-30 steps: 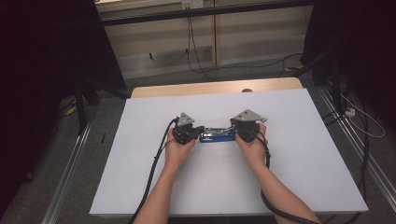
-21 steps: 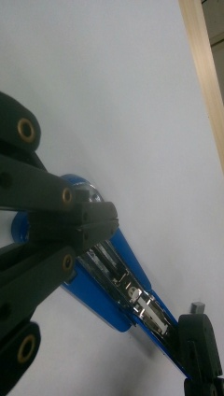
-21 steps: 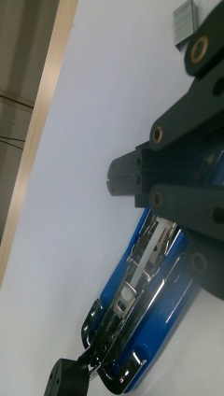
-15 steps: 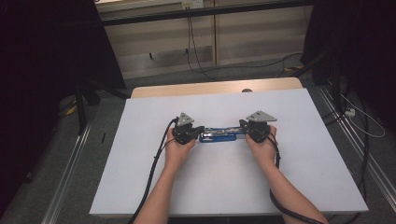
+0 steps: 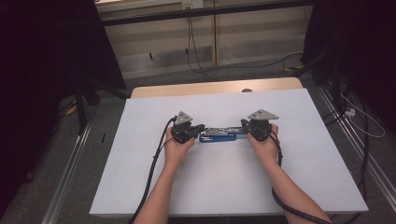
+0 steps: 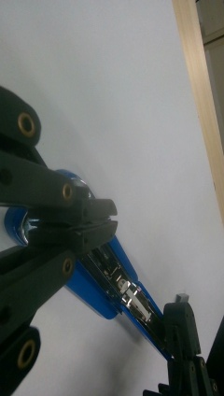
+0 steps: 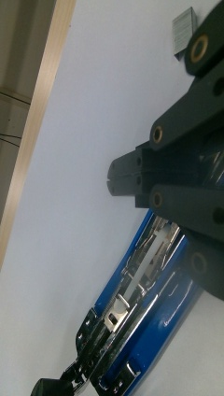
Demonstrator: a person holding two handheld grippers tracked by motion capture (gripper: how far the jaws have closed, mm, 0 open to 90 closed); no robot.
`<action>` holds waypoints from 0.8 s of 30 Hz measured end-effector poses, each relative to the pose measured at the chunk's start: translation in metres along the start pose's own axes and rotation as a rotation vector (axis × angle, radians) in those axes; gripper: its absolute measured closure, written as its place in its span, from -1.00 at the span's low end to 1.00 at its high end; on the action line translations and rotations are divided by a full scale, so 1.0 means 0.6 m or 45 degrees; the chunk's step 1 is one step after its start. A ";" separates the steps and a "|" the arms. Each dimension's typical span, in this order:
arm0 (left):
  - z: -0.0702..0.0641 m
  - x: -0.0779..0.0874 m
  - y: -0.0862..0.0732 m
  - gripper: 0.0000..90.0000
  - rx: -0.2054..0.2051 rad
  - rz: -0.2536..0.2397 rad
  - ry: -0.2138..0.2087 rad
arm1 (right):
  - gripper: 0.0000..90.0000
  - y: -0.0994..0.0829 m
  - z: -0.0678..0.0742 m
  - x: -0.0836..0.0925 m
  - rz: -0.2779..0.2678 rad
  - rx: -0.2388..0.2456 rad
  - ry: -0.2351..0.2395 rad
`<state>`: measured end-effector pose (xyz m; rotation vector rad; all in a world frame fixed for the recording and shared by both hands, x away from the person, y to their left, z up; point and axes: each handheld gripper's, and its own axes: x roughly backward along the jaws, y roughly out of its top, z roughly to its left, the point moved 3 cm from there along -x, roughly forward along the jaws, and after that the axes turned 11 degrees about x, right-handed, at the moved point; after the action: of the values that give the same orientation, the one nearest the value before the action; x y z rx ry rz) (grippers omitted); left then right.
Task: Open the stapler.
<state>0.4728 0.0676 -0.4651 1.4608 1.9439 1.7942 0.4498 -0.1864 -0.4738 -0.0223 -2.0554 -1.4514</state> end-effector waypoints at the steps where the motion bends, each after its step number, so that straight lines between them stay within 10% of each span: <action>1: 0.000 0.001 0.000 0.92 0.009 0.006 -0.005 | 1.00 0.000 0.000 0.000 0.000 0.000 0.000; 9: -0.003 0.010 0.007 0.78 0.048 -0.021 -0.035 | 1.00 0.010 -0.005 0.008 -0.021 0.022 0.008; 24: 0.002 0.041 0.008 0.03 0.119 0.002 0.008 | 0.27 0.012 -0.083 0.035 0.033 0.012 -0.072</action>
<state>0.4634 0.0846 -0.4493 1.4860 2.0565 1.7325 0.4587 -0.2329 -0.4472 -0.0869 -2.0994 -1.4401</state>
